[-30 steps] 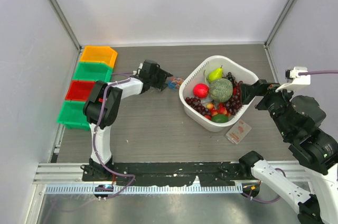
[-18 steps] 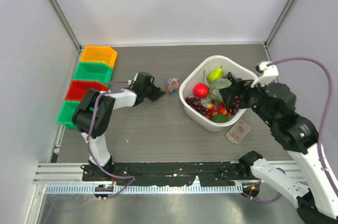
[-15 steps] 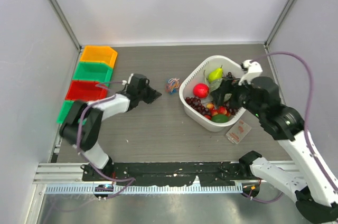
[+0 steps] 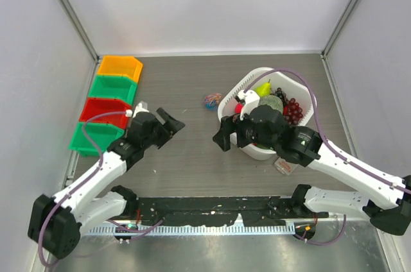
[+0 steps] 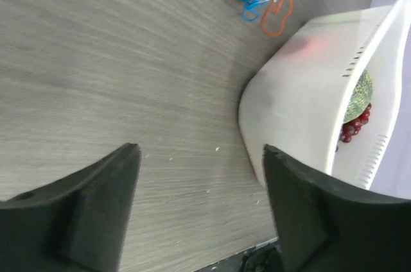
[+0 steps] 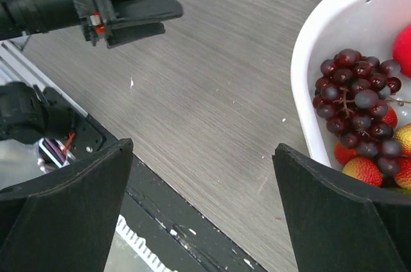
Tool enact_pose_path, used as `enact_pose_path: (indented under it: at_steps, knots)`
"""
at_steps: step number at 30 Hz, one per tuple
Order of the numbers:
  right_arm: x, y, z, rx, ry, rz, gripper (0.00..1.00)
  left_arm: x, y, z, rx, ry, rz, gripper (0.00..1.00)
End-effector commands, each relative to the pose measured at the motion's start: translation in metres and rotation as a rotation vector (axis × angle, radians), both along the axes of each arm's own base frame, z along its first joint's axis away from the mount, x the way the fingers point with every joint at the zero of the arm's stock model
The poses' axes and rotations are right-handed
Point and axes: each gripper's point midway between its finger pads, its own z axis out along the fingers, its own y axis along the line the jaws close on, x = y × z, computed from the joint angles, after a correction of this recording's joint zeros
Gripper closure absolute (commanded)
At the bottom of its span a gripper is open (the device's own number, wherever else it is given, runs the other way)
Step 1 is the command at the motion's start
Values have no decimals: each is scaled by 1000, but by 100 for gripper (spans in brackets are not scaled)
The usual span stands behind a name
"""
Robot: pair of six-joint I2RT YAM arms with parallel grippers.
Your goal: Untangle the cables
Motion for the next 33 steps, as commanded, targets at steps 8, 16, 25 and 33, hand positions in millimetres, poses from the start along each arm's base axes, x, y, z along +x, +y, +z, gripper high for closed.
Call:
enact_pose_path:
  at_steps: [8, 16, 25, 33]
  knots:
    - [-2, -63, 80, 215, -182, -214, 5, 105, -98, 22, -121, -3, -177, 0]
    - [-7, -104, 106, 218, -279, -294, 4, 176, -141, -33, -176, 132, -118, 3]
    - [-7, -109, 104, 205, -302, -289, 4, 200, -143, -67, -127, 173, -52, 79]
    - [3, -57, 58, 71, -200, -152, 4, 121, -84, -62, 59, 217, -62, 100]
